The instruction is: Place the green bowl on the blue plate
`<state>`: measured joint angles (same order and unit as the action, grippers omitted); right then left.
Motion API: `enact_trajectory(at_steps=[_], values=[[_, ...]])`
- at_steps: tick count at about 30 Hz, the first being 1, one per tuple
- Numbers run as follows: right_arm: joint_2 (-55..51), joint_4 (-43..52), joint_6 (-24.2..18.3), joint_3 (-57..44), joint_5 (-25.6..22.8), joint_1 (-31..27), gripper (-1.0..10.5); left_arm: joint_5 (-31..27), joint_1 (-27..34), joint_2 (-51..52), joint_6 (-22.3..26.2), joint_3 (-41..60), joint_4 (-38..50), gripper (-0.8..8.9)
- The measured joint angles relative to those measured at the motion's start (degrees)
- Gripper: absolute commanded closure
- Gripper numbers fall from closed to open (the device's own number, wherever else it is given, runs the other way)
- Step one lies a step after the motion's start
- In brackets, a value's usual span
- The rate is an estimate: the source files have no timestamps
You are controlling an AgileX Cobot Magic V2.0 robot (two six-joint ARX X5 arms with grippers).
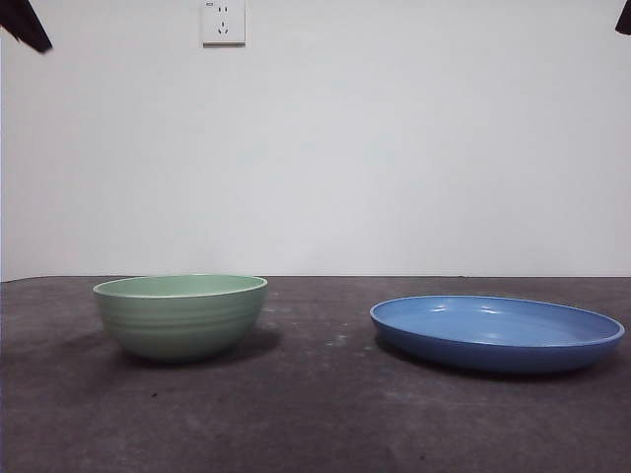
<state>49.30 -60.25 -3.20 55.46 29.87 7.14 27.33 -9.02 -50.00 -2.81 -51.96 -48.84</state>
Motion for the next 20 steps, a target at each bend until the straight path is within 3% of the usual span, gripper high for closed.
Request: enact_trajectory(at_steps=[12, 20], values=[[0.0, 0.0, 0.0, 0.0, 0.0, 0.0, 5.6, -11.3, -6.1, -22.6, -1.0, -13.6, 0.7, 3.91], [0.0, 0.0, 0.0, 0.0, 0.0, 0.0, 5.6, -16.9, -7.4, -36.5, -0.7, -16.5, 3.7, 4.09]])
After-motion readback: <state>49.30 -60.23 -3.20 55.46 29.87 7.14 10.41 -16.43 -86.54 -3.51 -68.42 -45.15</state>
